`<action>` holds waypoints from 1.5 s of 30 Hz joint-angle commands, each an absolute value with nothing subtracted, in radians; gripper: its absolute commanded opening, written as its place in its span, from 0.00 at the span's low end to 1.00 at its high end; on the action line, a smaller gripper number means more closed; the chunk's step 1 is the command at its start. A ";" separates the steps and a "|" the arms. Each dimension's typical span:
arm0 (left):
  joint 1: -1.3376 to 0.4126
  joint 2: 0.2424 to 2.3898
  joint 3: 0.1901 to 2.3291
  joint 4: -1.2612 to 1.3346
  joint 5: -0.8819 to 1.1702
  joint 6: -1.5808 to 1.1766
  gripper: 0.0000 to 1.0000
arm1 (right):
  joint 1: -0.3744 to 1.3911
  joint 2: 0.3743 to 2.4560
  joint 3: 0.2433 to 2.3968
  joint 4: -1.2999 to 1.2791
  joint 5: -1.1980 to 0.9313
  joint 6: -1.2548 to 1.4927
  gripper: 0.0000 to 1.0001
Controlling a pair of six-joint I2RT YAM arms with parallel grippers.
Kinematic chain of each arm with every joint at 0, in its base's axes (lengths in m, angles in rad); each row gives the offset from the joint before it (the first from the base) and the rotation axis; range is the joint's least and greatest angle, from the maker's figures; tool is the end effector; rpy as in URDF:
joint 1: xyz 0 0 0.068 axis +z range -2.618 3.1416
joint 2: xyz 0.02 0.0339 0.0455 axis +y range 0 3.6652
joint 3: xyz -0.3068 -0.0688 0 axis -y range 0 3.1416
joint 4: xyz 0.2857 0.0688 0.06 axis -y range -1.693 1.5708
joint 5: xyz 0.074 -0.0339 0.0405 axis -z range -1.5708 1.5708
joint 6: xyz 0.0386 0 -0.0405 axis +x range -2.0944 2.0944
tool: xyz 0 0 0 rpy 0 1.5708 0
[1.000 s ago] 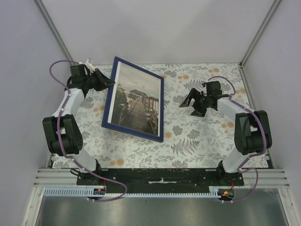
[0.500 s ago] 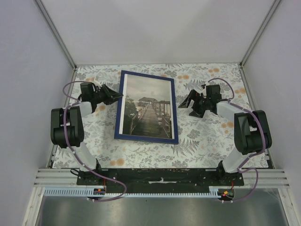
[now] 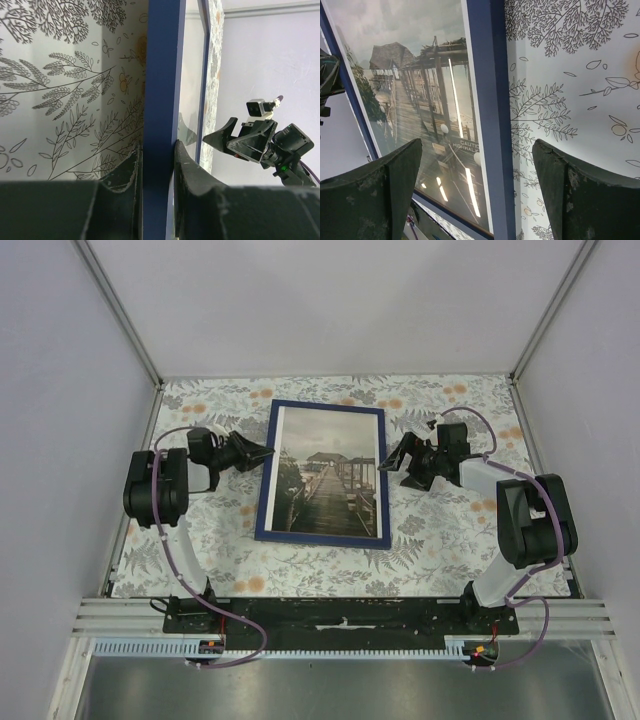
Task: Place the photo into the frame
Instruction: Place the photo frame at the center of the board, then reset both arms
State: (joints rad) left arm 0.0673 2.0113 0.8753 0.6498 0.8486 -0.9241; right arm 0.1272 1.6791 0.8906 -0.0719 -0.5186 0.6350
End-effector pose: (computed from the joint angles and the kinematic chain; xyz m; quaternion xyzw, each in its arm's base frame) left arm 0.4146 -0.0011 0.1107 -0.1844 0.7877 -0.5161 0.2814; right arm 0.3618 0.0656 0.1766 0.1413 0.8996 0.3482 0.2226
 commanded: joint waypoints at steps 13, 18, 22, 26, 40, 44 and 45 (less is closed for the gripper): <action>0.023 2.042 0.836 0.678 0.773 -0.904 0.37 | 0.129 1.692 0.891 -0.038 -0.482 0.606 0.98; 0.025 2.025 0.836 0.652 0.756 -0.870 0.53 | 0.130 1.695 0.890 -0.037 -0.480 0.603 0.98; 0.023 1.981 0.850 0.551 0.713 -0.796 0.60 | 0.130 1.700 0.888 -0.031 -0.480 0.603 0.98; 0.025 1.919 0.876 0.395 0.629 -0.698 0.63 | 0.130 1.704 0.884 -0.028 -0.480 0.598 0.98; -0.024 1.793 0.962 0.034 0.347 -0.477 0.67 | 0.129 1.709 0.871 -0.009 -0.483 0.612 0.98; -0.041 1.758 0.971 0.005 0.304 -0.468 0.68 | 0.130 1.701 0.865 -0.009 -0.479 0.614 0.98; -0.044 1.746 0.982 -0.029 0.290 -0.460 0.68 | 0.130 1.694 0.865 -0.017 -0.474 0.611 0.98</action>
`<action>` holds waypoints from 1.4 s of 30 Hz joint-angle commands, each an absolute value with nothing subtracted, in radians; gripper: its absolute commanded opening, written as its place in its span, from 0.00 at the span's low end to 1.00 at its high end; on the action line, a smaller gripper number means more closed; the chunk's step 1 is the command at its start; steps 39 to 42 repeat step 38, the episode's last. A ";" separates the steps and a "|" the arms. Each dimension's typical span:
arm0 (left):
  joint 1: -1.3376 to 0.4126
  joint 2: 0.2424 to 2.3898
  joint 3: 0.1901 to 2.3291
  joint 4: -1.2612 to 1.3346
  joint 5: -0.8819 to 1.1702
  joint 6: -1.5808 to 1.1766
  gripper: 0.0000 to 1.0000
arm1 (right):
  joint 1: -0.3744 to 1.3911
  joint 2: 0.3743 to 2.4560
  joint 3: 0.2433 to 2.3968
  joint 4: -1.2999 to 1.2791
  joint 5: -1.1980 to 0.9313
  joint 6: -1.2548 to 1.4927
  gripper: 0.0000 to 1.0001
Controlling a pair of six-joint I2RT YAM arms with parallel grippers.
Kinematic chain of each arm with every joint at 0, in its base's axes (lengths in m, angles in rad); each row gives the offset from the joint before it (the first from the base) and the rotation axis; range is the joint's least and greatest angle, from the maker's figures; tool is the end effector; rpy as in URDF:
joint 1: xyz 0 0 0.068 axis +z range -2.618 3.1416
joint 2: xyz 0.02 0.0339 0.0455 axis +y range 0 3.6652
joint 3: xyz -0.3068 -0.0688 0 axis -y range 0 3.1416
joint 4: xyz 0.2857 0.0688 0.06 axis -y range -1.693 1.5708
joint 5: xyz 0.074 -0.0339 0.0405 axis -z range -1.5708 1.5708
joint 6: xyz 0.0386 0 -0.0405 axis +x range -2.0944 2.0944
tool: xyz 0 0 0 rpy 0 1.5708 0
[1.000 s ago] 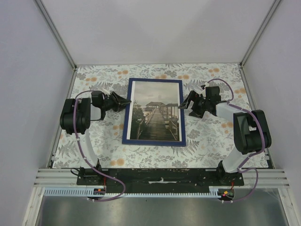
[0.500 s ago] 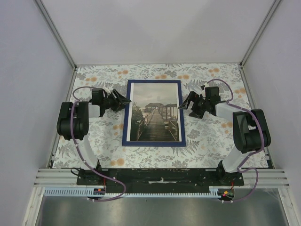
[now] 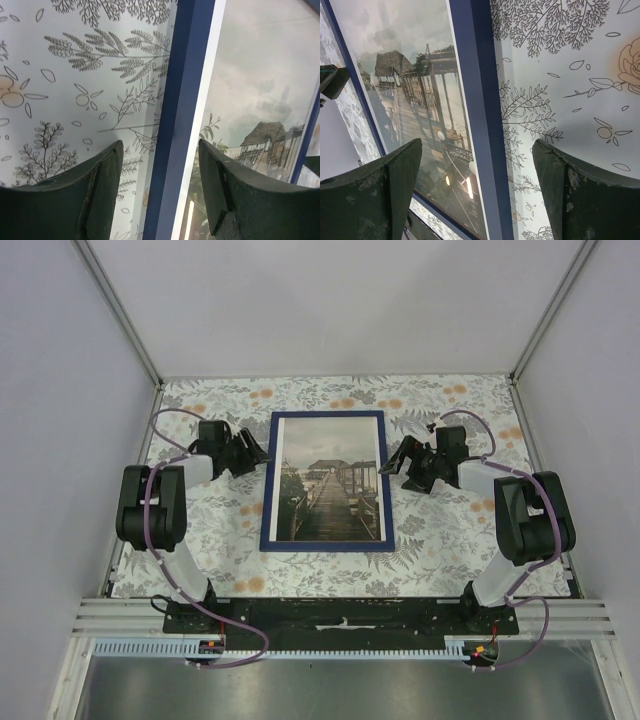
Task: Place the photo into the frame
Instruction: Reset both arms
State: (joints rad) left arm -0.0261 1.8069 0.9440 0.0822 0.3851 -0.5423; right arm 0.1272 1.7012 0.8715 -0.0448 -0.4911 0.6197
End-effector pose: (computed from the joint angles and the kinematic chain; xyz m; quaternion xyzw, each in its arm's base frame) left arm 0.4006 -0.0250 0.1565 -0.1600 0.8947 -0.2755 0.3131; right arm 0.3611 0.0645 0.1645 0.1418 0.9045 0.3335 0.2247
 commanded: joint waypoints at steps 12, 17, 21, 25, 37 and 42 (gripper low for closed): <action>-0.185 1.545 1.184 -0.408 0.005 -0.295 0.92 | 0.129 1.471 1.015 -0.277 -0.324 0.551 0.98; -0.251 1.382 1.204 -0.472 0.020 -0.252 0.93 | 0.130 1.280 1.049 -0.374 -0.258 0.540 0.98; -0.307 1.237 1.138 -0.434 0.026 -0.268 0.94 | 0.130 1.135 1.037 -0.416 -0.239 0.543 0.98; -0.314 1.172 1.086 -0.420 0.060 -0.302 0.95 | 0.132 1.028 1.017 -0.463 -0.215 0.526 0.98; -0.319 1.167 1.061 -0.416 0.075 -0.299 0.96 | 0.130 0.989 1.000 -0.480 -0.210 0.520 0.98; -0.318 1.175 1.068 -0.417 0.083 -0.296 0.96 | 0.130 0.992 1.005 -0.479 -0.210 0.519 0.98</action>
